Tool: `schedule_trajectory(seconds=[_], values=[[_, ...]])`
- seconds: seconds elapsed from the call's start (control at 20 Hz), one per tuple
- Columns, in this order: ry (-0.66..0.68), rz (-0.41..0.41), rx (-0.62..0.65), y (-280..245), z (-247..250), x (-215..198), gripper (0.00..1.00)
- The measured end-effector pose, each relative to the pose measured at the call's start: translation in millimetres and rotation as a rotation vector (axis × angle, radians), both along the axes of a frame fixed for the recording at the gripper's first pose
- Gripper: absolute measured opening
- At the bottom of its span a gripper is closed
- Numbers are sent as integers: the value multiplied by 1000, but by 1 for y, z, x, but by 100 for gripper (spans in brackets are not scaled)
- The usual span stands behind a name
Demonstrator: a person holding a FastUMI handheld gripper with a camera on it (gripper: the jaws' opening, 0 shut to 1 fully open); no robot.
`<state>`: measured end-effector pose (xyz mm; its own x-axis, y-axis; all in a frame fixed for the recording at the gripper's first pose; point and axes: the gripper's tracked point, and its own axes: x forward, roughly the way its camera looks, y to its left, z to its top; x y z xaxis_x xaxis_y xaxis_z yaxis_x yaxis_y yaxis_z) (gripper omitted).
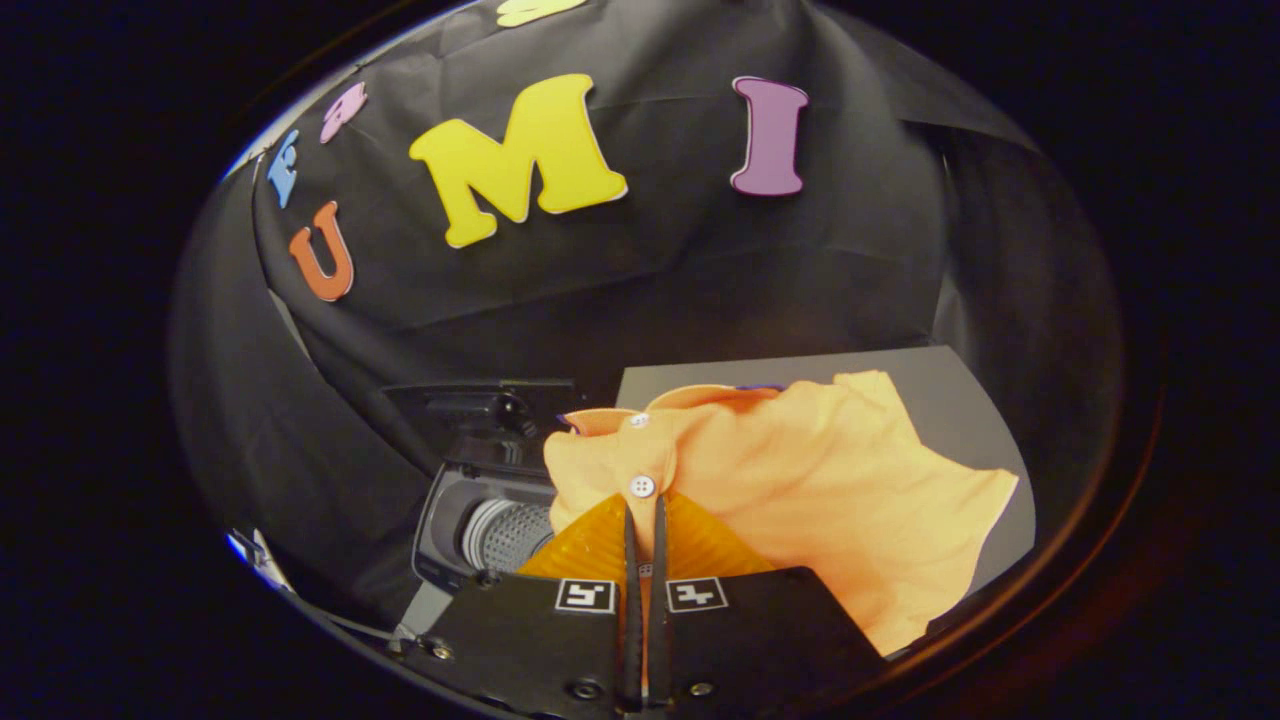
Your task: Put the clothes into the washing machine and then close the washing machine lid.
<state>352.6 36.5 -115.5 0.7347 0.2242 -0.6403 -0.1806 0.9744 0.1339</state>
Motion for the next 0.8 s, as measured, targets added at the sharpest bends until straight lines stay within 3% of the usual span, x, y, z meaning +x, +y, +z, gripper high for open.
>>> schedule_trajectory(seconds=[0.8], values=[[-72,207,15,141,44,1,6]])
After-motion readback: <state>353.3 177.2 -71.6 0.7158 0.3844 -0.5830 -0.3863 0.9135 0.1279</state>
